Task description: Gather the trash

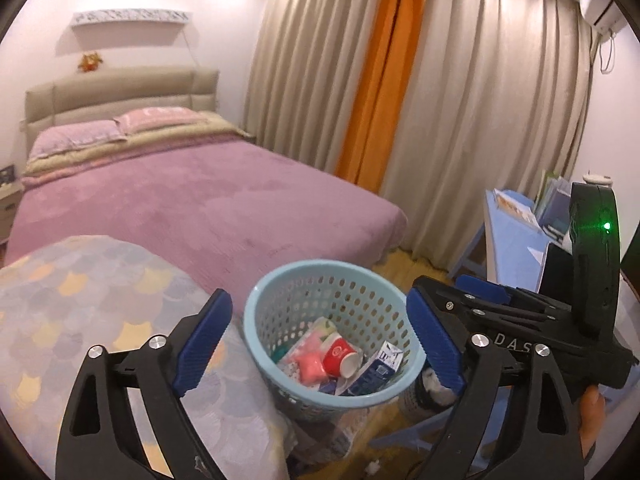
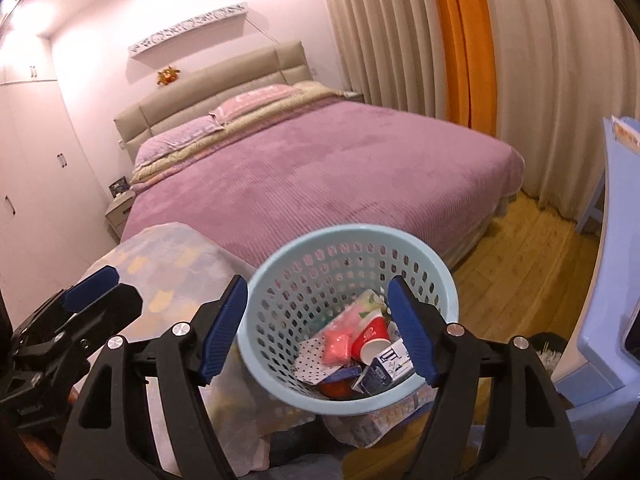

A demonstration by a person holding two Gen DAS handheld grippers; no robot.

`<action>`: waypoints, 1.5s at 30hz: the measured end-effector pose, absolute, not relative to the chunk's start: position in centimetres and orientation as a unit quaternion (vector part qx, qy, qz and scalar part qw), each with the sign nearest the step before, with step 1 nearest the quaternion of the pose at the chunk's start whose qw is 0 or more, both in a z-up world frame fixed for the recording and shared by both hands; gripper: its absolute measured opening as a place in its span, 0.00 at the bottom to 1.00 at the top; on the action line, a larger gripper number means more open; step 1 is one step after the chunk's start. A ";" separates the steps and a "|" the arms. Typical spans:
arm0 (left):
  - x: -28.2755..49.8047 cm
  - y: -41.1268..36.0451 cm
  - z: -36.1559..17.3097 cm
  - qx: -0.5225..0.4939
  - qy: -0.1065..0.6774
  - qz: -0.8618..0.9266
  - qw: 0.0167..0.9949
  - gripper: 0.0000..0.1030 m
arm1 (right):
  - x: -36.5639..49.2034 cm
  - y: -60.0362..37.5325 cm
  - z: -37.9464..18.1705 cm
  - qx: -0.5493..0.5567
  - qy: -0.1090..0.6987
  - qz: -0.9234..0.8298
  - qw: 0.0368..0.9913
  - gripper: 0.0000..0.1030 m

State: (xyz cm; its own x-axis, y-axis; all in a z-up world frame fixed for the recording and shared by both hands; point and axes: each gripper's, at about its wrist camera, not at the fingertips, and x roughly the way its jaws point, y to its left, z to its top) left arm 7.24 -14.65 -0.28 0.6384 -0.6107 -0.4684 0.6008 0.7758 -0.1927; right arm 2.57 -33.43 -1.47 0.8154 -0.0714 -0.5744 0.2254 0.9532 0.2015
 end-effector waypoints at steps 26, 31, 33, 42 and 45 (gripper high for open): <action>-2.5 -8.8 -0.5 -0.011 0.195 -0.213 0.957 0.91 | -3.9 -26.3 -0.3 0.044 0.195 -0.134 0.970 0.68; -3.3 -7.8 -0.3 -0.017 0.197 -0.208 0.958 0.91 | -4.5 -26.1 -0.3 0.044 0.196 -0.133 0.971 0.68; -3.6 -7.6 -0.2 -0.015 0.194 -0.202 0.960 0.91 | -4.6 -26.0 -0.4 0.041 0.200 -0.134 0.970 0.68; -4.2 -7.0 0.0 -0.025 0.191 -0.204 0.960 0.92 | -5.3 -26.1 -0.8 0.048 0.204 -0.131 0.969 0.68; -4.1 -7.0 -0.2 -0.026 0.194 -0.204 0.959 0.92 | -5.3 -26.2 -0.8 0.049 0.204 -0.132 0.969 0.68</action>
